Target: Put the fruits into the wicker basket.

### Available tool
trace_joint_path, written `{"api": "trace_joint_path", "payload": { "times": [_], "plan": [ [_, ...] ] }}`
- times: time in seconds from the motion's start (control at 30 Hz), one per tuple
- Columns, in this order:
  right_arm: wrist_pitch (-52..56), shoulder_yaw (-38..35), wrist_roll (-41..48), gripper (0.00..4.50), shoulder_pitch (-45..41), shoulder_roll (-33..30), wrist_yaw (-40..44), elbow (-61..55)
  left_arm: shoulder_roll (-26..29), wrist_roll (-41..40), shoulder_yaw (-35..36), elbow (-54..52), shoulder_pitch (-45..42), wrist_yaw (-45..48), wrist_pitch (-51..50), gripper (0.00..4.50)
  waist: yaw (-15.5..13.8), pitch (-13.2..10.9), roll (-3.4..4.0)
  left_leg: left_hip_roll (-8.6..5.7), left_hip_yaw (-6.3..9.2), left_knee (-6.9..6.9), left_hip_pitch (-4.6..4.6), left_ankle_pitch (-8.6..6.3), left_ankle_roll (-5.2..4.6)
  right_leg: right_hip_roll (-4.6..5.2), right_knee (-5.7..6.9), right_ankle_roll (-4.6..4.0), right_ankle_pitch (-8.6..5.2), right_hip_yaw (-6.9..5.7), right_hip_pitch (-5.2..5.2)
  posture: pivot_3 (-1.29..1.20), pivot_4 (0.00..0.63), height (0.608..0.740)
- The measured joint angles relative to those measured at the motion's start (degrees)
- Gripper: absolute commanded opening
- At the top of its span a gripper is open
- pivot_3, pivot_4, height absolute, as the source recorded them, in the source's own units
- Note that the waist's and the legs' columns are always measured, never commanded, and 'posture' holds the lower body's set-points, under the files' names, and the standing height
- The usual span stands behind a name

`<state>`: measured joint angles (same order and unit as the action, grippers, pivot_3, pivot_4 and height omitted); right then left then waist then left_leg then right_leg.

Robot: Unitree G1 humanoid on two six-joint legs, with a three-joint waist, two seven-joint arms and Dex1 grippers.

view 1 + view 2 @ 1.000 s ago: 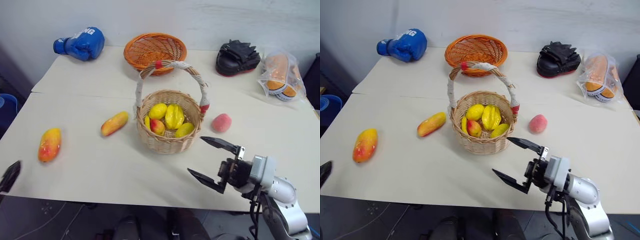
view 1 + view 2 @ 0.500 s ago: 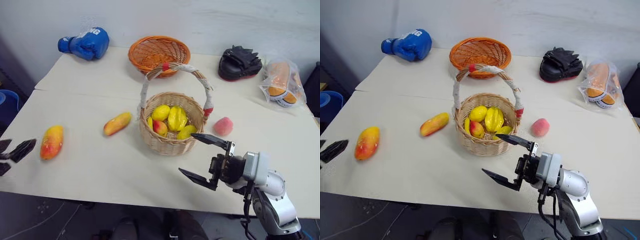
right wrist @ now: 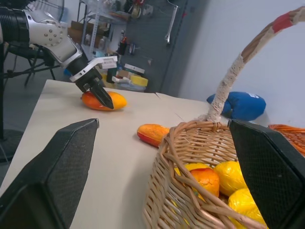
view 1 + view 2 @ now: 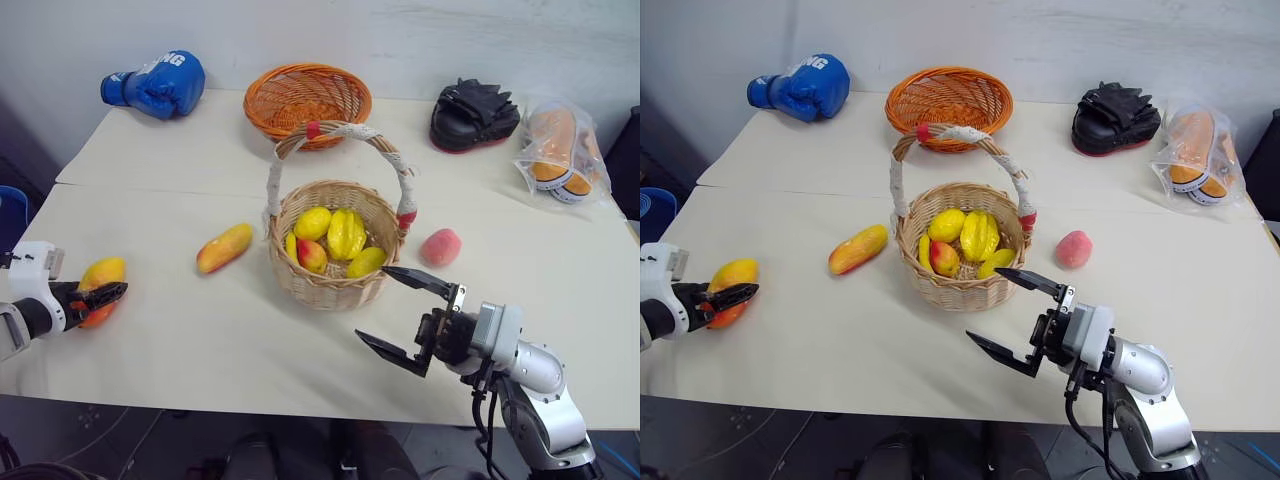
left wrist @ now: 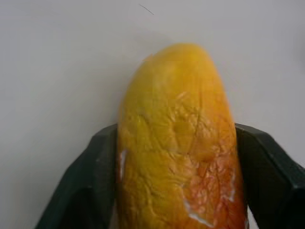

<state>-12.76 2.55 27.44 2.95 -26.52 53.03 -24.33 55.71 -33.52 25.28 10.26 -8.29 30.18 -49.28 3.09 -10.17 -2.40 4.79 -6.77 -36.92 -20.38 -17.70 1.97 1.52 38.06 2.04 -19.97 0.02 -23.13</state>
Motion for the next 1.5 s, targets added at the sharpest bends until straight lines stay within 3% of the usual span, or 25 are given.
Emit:
{"api": "trace_joint_path", "payload": {
  "times": [0.27, 0.4, 0.53, 0.57, 0.63, 0.7, 0.9, 1.07, 1.1, 1.3, 1.5],
  "plan": [
    [0.5, -3.9, 0.0, 4.5, 3.1, -1.2, -2.5, -0.9, 0.0, 0.1, -0.4, 1.0, 0.1, 12.1, 7.0, 2.68, -0.1, 0.0, 0.0, 0.0, 0.0, -0.06, 0.01, 0.09, 0.06, 0.01, 0.17, 0.0, 0.0, 0.01, -0.03, 0.0, 0.15, 0.74],
    [0.6, -8.4, 0.0, 4.5, 7.6, -1.9, -5.0, -2.7, 1.1, -4.6, -0.2, -7.8, -0.9, 26.5, 11.7, 2.68, -0.9, 0.0, -0.05, -0.01, 0.02, -0.06, -0.03, 0.09, 0.08, 0.01, 0.12, 0.0, 0.0, 0.0, -0.02, 0.0, 0.15, 0.74],
    [1.6, -12.6, -0.3, 4.5, 11.4, -1.4, -9.2, -3.7, 1.2, -8.9, -6.2, -17.4, -11.0, 34.3, 11.3, 2.68, -1.8, 0.0, 0.05, -0.1, 0.02, -0.1, -0.02, 0.15, 0.02, 0.0, 0.12, 0.06, 0.04, 0.06, 0.07, 0.0, 0.15, 0.74],
    [1.7, -13.4, -0.3, 4.5, 12.1, -1.2, -10.3, -4.1, 0.1, -9.4, -8.6, -19.8, -14.6, 34.5, 11.2, 2.68, -1.8, 0.0, 0.08, -0.13, 0.0, -0.12, 0.03, 0.16, 0.0, -0.02, 0.11, 0.1, 0.05, 0.11, 0.12, 0.0, 0.15, 0.74],
    [2.0, -15.6, -0.6, 4.5, 14.6, 0.0, -13.0, -5.5, -8.6, -8.0, -14.8, -20.4, -26.0, 29.7, 11.5, 2.68, -2.5, 0.0, 0.35, -0.21, 0.01, -0.2, 0.14, 0.2, -0.1, -0.13, -0.05, 0.35, 0.19, 0.25, 0.39, 0.0, 0.15, 0.74],
    [2.3, -16.8, -1.1, 4.5, 16.4, 1.1, -15.5, -7.4, -14.6, -5.7, -19.0, -19.2, -31.5, 25.2, 11.6, 2.68, -2.3, 0.0, 0.39, -0.26, -0.06, -0.17, 0.14, 0.22, -0.13, -0.15, -0.09, 0.46, 0.25, 0.38, 0.41, 0.0, 0.15, 0.74],
    [3.3, -16.2, -4.0, 4.5, 20.5, 4.9, -20.9, -12.0, -24.6, 4.4, -31.1, -11.6, -37.2, 21.8, 16.1, 2.68, -1.1, 0.0, 0.41, -0.18, -0.04, -0.21, 0.14, 0.47, 0.33, -0.52, -0.12, 0.52, 0.22, 0.58, 0.33, 0.0, 0.15, 0.74],
    [4.0, -13.7, -7.3, 4.5, 20.8, 7.2, -24.8, -16.0, -29.3, 9.4, -35.4, -6.1, -39.5, 21.0, 18.3, 4.31, -1.2, 0.0, 0.42, -0.08, -0.08, -0.19, 0.17, 0.46, 0.42, -0.79, -0.11, 0.52, 0.22, 0.8, 0.31, 0.0, 0.15, 0.74],
    [4.2, -13.4, -7.8, 4.5, 20.7, 7.4, -25.4, -16.1, -30.2, 9.9, -35.5, -4.8, -40.1, 21.1, 18.8, 4.45, -1.3, 0.0, 0.42, -0.07, -0.07, -0.21, 0.17, 0.46, 0.42, -0.8, -0.11, 0.51, 0.22, 0.8, 0.31, 0.0, 0.15, 0.74],
    [4.5, -11.9, -8.4, 4.5, 20.2, 7.7, -26.3, -16.1, -28.9, 10.0, -34.8, -5.4, -39.6, 25.6, 21.4, 4.45, -1.2, 0.0, 0.44, -0.01, -0.13, -0.18, 0.17, 0.45, 0.45, -0.84, -0.11, 0.5, 0.22, 0.85, 0.29, 0.0, 0.15, 0.74],
    [4.2, -11.3, -6.6, 4.5, 16.8, 4.6, -22.2, -14.0, -13.5, 3.6, -23.5, -9.0, -26.4, 38.0, 21.6, 4.45, 0.1, -0.2, 0.51, 0.19, -0.04, -0.17, 0.3, 0.43, 0.59, -1.0, 0.05, 0.41, 0.17, 1.08, 0.22, 0.0, 0.15, 0.74]
  ]
}}
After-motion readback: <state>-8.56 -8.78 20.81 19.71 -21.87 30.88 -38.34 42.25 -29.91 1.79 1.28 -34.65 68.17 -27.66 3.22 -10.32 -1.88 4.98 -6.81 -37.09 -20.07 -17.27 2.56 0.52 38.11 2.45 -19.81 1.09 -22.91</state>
